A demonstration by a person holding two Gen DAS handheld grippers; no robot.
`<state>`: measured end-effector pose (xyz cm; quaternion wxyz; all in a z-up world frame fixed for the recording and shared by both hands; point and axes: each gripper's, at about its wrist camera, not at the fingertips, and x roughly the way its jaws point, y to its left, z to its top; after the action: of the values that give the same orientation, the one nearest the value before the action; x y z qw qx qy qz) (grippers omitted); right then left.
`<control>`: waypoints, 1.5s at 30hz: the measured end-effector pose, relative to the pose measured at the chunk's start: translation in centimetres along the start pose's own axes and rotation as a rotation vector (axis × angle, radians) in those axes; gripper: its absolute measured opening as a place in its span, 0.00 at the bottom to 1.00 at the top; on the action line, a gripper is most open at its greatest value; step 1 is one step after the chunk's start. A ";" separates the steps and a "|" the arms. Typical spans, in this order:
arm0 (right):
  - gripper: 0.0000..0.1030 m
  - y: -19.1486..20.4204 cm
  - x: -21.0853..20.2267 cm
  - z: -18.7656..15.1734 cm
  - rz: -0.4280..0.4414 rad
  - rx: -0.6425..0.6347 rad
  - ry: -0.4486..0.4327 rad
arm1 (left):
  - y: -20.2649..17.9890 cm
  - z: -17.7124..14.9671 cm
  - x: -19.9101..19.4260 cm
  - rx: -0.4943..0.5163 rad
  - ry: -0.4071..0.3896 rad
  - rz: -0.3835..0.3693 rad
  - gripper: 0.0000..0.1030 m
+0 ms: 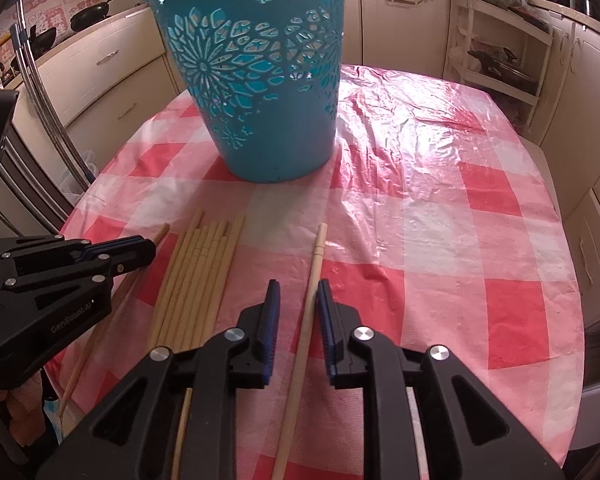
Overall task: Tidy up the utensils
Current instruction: 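Close the left gripper on a single wooden stick from the bundle, then lift the stick with the left gripper and carry it over the teal basket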
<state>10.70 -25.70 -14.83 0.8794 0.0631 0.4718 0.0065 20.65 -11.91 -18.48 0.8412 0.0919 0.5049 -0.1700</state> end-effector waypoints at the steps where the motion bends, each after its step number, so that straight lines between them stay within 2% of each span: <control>1: 0.23 0.1 0.0 0.0 -0.006 -0.008 -0.002 | 0.0 -0.1 -0.1 -0.004 -0.001 0.001 0.05; 4: 0.21 0.3 0.0 -0.1 -0.019 -0.026 -0.002 | -0.1 -0.1 0.0 -0.004 -0.008 0.002 0.05; 8: 0.09 0.3 0.1 -0.1 -0.040 -0.041 -0.007 | 0.5 -0.2 -0.1 -0.035 -0.008 -0.033 0.04; 15: 0.07 0.2 0.1 0.0 -0.038 -0.038 -0.011 | 2.0 -0.1 -2.1 -0.104 -0.049 -0.087 0.04; 26: 0.07 0.2 0.1 -0.1 -0.038 -0.037 -0.013 | 4.1 1.2 -9.0 -0.154 -0.204 -0.140 0.04; 36: 0.07 0.4 0.0 -0.2 -0.053 -0.047 -0.026 | 7.4 2.1 -16.7 -0.220 -0.371 -0.260 0.04; 45: 0.07 0.3 0.0 -0.3 -0.045 -0.033 -0.027 | 7.8 4.0 -21.6 -0.224 -0.490 -0.318 0.04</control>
<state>10.49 -25.37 -14.93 0.8865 0.0381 0.4610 -0.0066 17.56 -1.88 2.31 0.9057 -0.1252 0.3108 -0.2598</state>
